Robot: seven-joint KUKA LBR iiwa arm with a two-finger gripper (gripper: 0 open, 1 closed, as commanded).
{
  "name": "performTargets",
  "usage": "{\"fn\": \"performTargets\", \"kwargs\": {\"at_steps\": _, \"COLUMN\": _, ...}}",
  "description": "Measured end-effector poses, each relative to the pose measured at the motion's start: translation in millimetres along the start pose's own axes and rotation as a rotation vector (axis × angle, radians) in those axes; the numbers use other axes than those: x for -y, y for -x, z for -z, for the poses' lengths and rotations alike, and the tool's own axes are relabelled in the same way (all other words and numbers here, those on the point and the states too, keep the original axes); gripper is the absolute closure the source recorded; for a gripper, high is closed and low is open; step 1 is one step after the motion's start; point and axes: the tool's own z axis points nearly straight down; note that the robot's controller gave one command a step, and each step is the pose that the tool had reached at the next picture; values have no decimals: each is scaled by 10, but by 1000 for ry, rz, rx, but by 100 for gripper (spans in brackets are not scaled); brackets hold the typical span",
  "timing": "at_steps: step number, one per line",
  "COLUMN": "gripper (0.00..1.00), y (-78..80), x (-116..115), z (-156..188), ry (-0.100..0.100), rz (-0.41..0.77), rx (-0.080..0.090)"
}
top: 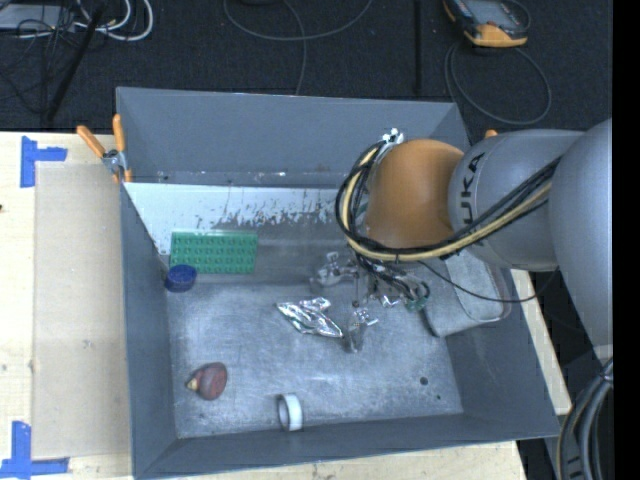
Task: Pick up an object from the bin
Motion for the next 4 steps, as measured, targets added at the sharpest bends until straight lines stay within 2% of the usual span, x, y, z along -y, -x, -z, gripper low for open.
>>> {"fn": "performTargets", "kwargs": {"at_steps": 1, "gripper": 0, "y": -83, "x": -307, "z": 20, "ry": -4, "rz": 49, "rx": 5}}
{"fn": "performTargets", "kwargs": {"at_steps": 2, "gripper": 100, "y": -89, "x": -308, "z": 28, "ry": -2, "rz": 50, "rx": -2}}
{"fn": "performTargets", "kwargs": {"at_steps": 3, "gripper": 100, "y": -170, "x": -235, "z": 1358, "ry": -3, "rz": 355, "rx": 5}}
{"fn": "performTargets", "kwargs": {"at_steps": 4, "gripper": 0, "y": -181, "x": -238, "z": 1326, "ry": 0, "rz": 354, "rx": 0}}
